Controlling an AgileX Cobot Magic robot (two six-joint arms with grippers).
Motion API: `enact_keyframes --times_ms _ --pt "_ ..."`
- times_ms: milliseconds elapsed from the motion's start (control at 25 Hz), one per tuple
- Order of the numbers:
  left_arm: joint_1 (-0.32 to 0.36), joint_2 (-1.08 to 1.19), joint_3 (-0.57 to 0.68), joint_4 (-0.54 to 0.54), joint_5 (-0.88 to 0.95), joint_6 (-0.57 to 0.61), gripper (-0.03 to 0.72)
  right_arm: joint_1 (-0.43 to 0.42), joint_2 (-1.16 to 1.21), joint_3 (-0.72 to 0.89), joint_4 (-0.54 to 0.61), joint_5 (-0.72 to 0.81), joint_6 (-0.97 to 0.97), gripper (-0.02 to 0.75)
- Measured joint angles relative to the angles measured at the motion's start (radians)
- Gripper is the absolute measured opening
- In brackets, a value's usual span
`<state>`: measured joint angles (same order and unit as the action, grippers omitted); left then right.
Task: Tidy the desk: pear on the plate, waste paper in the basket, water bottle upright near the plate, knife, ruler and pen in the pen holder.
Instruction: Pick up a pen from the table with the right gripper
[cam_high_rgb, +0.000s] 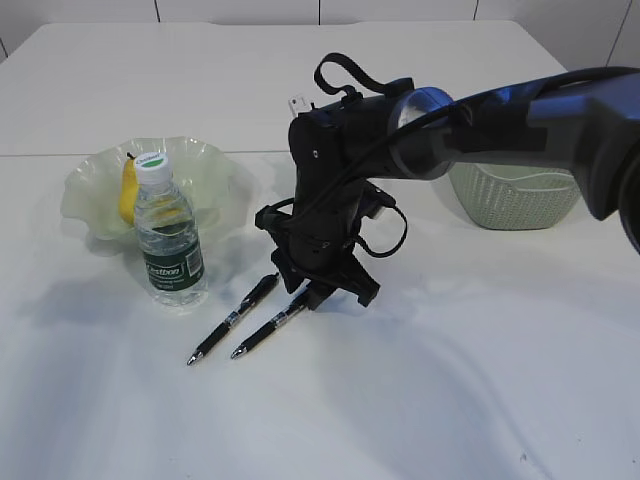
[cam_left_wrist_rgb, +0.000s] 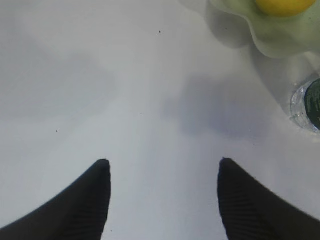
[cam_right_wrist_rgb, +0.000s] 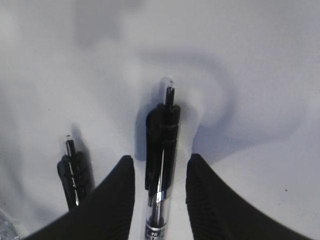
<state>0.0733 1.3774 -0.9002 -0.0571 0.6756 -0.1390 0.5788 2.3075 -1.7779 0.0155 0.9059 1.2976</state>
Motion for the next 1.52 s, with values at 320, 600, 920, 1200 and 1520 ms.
enact_keyframes --times_ms 320,600,920,1200,1520 --pt "-0.002 0.000 0.000 0.002 -0.002 0.000 0.474 0.000 0.015 -0.006 0.007 -0.003 0.000 0.263" --pt "-0.002 0.000 0.000 0.002 -0.006 0.000 0.474 0.000 0.017 -0.006 0.007 -0.003 0.000 0.218" --pt "-0.002 0.000 0.000 0.002 -0.006 0.000 0.474 0.000 0.017 -0.011 0.010 -0.003 -0.025 0.065" --pt "-0.002 0.000 0.000 0.002 -0.006 0.000 0.474 0.000 0.011 -0.011 0.001 0.022 -0.262 0.058" --pt "-0.002 0.000 0.000 0.002 -0.006 0.000 0.474 -0.004 -0.048 -0.011 -0.118 0.122 -0.505 0.054"
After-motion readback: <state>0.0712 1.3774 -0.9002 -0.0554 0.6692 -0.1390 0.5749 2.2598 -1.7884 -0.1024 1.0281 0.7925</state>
